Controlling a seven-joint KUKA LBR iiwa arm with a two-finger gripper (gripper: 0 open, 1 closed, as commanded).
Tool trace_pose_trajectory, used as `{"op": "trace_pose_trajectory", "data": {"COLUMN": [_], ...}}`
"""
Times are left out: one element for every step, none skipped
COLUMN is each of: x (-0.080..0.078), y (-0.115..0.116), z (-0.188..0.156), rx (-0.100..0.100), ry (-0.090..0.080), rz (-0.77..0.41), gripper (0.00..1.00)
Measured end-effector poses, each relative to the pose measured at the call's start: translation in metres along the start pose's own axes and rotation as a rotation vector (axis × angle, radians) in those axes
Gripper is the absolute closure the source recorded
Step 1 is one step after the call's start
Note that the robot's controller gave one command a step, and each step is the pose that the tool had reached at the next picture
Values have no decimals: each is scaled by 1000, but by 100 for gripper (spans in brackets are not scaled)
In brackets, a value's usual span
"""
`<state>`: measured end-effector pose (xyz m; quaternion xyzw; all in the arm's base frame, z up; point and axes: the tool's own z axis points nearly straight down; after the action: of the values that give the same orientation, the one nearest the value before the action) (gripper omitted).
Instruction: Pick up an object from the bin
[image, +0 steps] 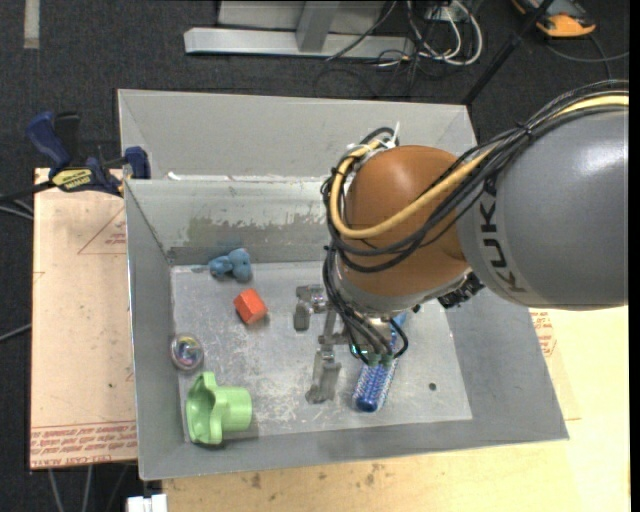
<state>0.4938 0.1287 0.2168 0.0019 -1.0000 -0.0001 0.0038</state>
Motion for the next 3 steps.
{"op": "trace_pose_trajectory", "data": {"x": [-11,7,7], "y": [86,54,111], "z": [75,127,144], "rx": [-3,3,-3], "ry": [-2,-2,-24], "rz": [-38,-74,-192], "gripper": [0,0,0]}}
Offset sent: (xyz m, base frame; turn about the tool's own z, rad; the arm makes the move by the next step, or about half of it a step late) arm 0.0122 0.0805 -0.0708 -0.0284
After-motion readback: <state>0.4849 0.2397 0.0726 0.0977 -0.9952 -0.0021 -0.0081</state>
